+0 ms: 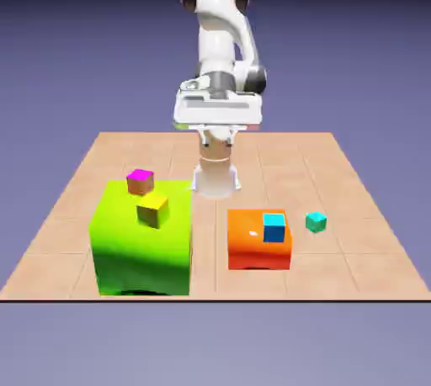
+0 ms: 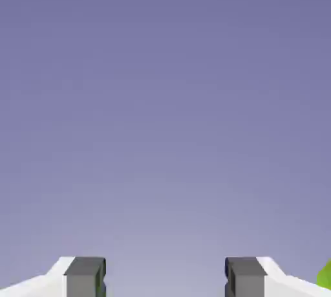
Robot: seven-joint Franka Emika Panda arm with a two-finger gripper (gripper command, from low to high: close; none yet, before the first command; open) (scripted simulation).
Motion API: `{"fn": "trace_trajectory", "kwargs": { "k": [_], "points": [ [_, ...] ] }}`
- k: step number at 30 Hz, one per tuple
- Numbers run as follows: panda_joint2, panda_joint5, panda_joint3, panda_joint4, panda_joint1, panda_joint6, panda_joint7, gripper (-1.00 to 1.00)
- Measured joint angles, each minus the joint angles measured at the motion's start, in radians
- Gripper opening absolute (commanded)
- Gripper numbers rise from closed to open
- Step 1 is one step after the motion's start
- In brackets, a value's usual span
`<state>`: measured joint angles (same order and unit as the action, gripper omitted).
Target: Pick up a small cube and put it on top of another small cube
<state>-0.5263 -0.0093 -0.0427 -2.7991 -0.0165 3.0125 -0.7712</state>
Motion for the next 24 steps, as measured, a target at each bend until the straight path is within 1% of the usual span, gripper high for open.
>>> {"fn": "trace_trajectory", "kwargs": {
  "k": [20, 22, 24],
  "points": [
    [0.725, -0.154, -0.708, 0.181, -0.074, -0.407, -0.5, 0.0],
    [0.73, -0.155, -0.713, 0.183, -0.075, -0.409, -0.504, 0.0],
    [0.78, -0.209, -0.641, 0.189, -0.135, -0.367, -0.542, 0.0]
  ]
}}
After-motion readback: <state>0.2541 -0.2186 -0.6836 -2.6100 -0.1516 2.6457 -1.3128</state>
